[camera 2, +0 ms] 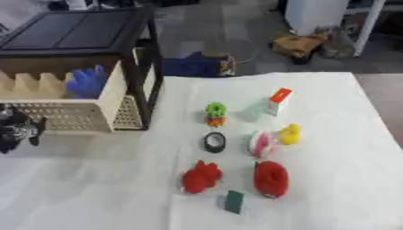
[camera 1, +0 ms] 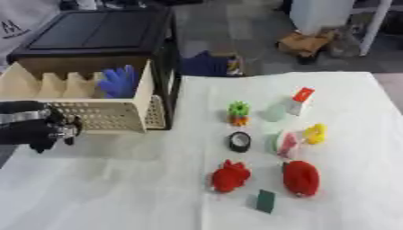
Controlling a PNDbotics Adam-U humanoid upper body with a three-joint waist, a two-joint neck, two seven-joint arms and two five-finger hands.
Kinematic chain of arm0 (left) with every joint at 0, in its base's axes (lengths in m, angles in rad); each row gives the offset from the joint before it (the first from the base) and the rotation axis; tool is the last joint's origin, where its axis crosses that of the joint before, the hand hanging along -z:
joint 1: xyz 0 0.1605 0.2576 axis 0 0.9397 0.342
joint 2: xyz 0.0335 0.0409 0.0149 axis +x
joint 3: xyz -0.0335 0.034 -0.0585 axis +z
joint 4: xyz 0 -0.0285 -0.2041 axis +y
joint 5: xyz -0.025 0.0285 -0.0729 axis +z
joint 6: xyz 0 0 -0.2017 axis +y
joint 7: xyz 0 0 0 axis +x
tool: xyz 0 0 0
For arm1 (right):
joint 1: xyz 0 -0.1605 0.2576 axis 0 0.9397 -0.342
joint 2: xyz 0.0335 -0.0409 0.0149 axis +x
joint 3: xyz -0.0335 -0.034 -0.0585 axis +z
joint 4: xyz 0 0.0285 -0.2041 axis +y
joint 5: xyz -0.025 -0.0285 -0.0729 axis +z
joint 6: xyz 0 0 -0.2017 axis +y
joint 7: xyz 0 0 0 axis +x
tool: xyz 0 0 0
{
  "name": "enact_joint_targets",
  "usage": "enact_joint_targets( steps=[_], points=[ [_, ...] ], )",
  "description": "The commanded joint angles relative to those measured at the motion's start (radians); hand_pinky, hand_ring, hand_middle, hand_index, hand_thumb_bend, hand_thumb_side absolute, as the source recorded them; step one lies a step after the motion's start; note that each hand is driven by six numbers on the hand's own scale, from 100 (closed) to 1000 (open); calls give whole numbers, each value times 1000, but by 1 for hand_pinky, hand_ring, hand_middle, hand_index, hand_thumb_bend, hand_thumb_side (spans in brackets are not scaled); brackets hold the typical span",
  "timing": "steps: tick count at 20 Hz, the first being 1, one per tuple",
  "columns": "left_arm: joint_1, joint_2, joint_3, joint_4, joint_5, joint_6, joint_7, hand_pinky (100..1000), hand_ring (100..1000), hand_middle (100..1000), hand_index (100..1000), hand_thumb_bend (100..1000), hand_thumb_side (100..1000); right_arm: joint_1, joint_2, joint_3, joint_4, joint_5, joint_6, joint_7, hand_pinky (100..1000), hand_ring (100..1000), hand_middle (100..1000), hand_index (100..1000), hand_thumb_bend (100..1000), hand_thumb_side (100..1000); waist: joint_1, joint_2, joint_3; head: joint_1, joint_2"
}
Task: Pick up objects from table and place into drawer.
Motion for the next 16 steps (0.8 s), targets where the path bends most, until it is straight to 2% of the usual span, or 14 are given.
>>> enact_joint_targets(
  steps=[1, 16],
  points=[
    [-15, 0, 6, 5, 9, -2, -2, 587, 795, 906, 1000, 100, 1000, -9, -18, -14, -17, 2, 0, -5, 737, 731, 695, 845, 100, 1000, -3, -8, -6, 3, -14],
    [-37, -10, 17, 19, -11, 10, 12, 579, 789, 898, 1000, 100, 1000, -7, -15, -18, -17, -4, -4, -10, 736, 725, 693, 844, 100, 1000, -2, -7, -7, -4, -24]
  ],
)
